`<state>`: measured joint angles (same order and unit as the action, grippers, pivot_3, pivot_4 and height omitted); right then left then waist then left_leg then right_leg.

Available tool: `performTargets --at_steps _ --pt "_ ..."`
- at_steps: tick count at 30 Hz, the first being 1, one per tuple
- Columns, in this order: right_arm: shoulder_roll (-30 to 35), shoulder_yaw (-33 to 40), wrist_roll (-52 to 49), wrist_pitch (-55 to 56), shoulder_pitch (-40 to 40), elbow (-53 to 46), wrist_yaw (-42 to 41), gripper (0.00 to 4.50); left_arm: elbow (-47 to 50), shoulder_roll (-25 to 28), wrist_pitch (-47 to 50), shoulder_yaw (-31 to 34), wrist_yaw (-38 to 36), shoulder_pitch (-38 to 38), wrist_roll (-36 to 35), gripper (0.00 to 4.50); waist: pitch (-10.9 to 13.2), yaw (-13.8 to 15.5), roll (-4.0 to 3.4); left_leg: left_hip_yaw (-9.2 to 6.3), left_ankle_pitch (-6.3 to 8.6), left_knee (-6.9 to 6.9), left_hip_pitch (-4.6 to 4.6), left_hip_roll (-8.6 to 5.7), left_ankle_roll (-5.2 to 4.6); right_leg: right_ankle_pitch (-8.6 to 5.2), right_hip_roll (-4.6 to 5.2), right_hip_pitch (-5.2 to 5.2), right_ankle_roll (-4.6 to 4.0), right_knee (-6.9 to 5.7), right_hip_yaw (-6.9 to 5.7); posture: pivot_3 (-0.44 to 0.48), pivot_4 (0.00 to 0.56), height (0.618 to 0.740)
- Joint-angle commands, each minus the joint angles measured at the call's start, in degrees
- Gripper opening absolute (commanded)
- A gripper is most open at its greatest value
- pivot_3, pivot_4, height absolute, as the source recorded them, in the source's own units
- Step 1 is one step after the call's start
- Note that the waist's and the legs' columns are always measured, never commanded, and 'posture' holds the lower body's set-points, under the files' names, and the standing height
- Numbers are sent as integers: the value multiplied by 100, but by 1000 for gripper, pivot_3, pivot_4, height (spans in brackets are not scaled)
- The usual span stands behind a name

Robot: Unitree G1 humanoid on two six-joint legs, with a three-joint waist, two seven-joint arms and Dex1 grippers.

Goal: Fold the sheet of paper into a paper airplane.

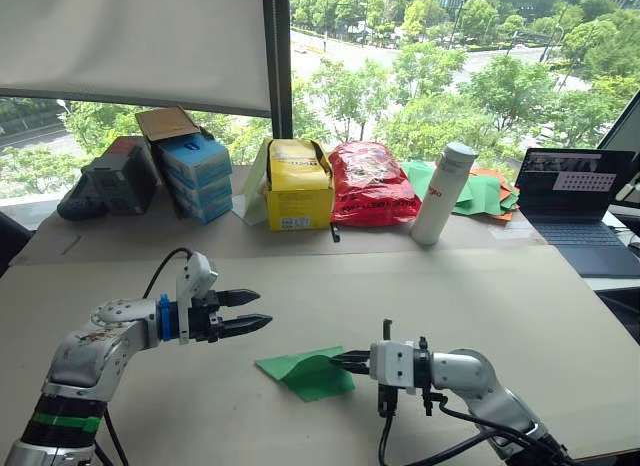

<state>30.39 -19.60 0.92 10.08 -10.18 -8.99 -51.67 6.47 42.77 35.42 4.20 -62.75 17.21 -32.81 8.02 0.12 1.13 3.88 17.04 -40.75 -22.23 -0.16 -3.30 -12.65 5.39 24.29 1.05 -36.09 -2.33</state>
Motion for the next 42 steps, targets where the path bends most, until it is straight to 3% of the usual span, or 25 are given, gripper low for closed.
performTargets --at_steps 1,11,14,15,21,22,42 --pt "-47 45 -46 -233 23 -327 107 29 95 11 -116 -35 -106 104 0 3466 0 0 0 0 0 0 -1 0 0 0 -1 0 0 0 0 0 150 740" --pt "28 -98 -75 -1021 189 -826 -18 29 219 -6 -246 -311 -317 73 119 3466 0 20 0 0 2 0 -1 0 -3 0 -7 0 0 1 -3 0 150 740" --pt "66 -102 -78 -1163 207 -947 -47 0 327 -64 -256 -387 -312 43 81 2715 0 25 0 2 2 -1 -2 -1 -5 0 -7 0 0 1 -4 0 150 740" --pt "71 -104 -79 -1201 201 -967 -50 613 351 -76 -248 -408 -324 39 63 2328 0 29 0 2 3 -2 -1 -1 -5 0 -7 -1 1 1 -4 0 150 740" --pt "139 -73 -76 -1327 191 -1128 -31 2600 532 -120 -219 -675 -398 -23 117 311 0 40 0 3 3 -2 -1 -1 -6 -1 -10 0 1 1 -7 0 150 740" --pt "158 -57 -99 -1354 190 -1162 -45 2612 554 -103 -210 -735 -444 -42 125 31 0 40 0 4 3 -2 -1 -1 -6 -1 -10 -1 1 1 -7 0 150 740" --pt "435 57 -358 -1878 130 -1815 -224 2612 -180 100 -1562 -1733 -763 -299 1623 31 0 56 0 8 19 -2 0 -1 -35 -1 -14 0 1 2 -24 0 150 740"
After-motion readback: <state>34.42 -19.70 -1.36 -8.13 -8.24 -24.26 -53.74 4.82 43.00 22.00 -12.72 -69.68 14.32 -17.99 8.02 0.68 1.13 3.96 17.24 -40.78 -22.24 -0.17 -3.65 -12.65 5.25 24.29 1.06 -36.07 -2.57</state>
